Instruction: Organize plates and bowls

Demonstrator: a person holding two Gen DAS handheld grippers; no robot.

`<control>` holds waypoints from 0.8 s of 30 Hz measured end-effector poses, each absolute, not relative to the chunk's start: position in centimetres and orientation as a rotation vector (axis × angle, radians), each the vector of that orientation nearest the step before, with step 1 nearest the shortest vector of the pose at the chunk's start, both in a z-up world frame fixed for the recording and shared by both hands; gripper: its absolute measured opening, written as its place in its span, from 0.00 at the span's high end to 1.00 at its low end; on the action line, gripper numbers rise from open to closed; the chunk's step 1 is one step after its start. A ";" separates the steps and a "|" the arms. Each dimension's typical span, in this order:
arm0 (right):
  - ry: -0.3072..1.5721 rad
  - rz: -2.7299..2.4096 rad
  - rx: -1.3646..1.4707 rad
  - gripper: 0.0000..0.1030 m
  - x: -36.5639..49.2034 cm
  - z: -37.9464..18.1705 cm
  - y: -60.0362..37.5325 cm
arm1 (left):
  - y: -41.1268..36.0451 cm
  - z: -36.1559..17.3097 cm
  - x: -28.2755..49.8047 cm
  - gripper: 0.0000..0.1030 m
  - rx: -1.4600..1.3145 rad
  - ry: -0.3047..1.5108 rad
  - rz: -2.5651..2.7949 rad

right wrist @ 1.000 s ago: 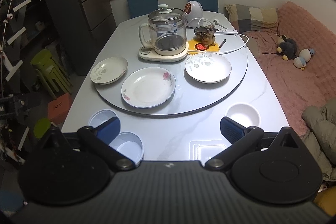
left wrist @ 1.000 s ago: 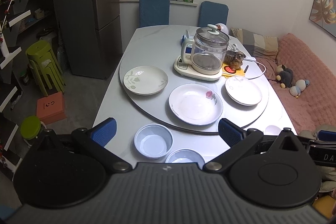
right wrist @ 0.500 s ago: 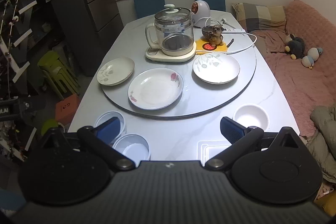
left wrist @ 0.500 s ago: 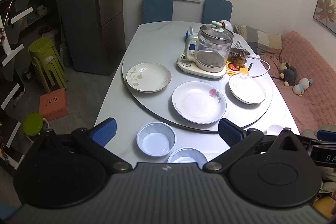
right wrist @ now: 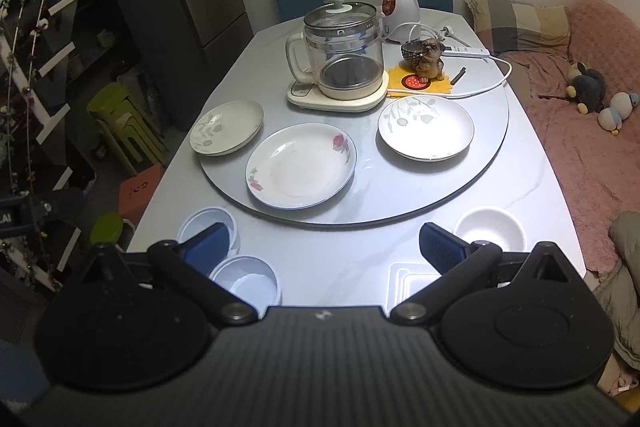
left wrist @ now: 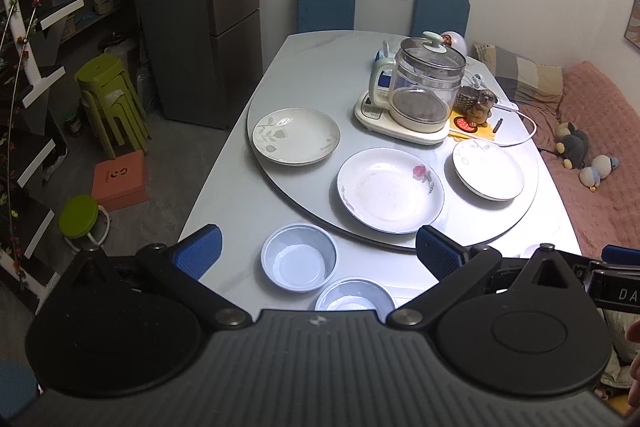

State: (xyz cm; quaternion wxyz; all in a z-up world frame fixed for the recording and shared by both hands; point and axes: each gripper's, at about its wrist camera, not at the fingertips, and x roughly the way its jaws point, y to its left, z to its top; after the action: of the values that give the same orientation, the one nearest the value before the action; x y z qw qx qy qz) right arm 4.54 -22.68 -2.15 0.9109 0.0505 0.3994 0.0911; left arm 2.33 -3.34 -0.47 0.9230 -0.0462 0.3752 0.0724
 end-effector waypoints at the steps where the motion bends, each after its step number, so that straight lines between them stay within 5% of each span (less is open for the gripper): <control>1: 0.824 0.190 0.101 0.00 4.7 -2.2 -22.9 | -3.6 -0.5 2.6 0.00 -0.097 0.772 0.153; 24: 0.831 0.272 0.067 0.01 8.0 -3.0 -26.2 | -7.6 -2.2 6.3 0.00 -0.170 0.804 0.168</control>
State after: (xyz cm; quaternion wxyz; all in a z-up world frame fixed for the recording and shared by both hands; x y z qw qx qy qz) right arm 8.01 -26.22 -2.98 0.9054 0.0325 0.4023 0.1319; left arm 6.33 -7.58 -2.22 0.9134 -0.0827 0.3902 0.0816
